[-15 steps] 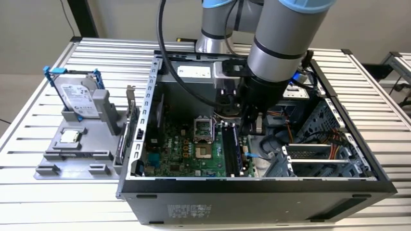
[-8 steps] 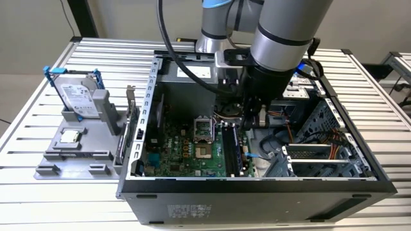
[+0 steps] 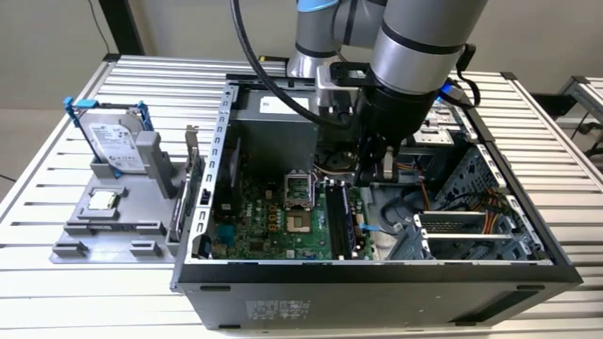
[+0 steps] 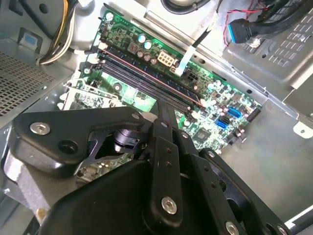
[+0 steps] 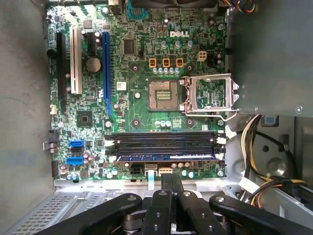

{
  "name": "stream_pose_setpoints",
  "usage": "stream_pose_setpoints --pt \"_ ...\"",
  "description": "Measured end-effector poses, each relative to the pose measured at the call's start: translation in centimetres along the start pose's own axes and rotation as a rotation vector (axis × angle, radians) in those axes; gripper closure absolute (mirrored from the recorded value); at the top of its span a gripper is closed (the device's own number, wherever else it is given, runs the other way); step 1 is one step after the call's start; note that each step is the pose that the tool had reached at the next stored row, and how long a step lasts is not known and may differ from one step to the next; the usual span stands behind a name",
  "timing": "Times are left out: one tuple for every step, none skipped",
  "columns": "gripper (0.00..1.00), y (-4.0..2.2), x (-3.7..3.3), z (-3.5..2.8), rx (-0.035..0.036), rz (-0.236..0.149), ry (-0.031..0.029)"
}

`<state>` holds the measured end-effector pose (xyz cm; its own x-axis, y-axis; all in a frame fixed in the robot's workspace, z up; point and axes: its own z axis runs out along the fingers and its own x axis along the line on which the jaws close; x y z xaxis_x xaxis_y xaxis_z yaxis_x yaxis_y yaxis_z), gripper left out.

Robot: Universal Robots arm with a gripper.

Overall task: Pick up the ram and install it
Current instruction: 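Press down the ram until it locks into place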

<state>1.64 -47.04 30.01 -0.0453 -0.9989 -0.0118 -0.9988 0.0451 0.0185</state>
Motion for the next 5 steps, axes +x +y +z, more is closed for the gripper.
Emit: stream_pose_setpoints --pt "1.00 0.00 0.00 0.00 0.0000 0.000 0.0000" --pt "1.00 0.00 0.00 0.00 0.0000 0.000 0.0001" --pt "1.00 0.00 0.00 -0.01 0.0000 0.000 0.0002" --pt "1.00 0.00 0.00 -0.01 -0.0001 0.000 0.0002" --pt "1.00 0.00 0.00 -0.01 0.0000 0.000 0.0002"
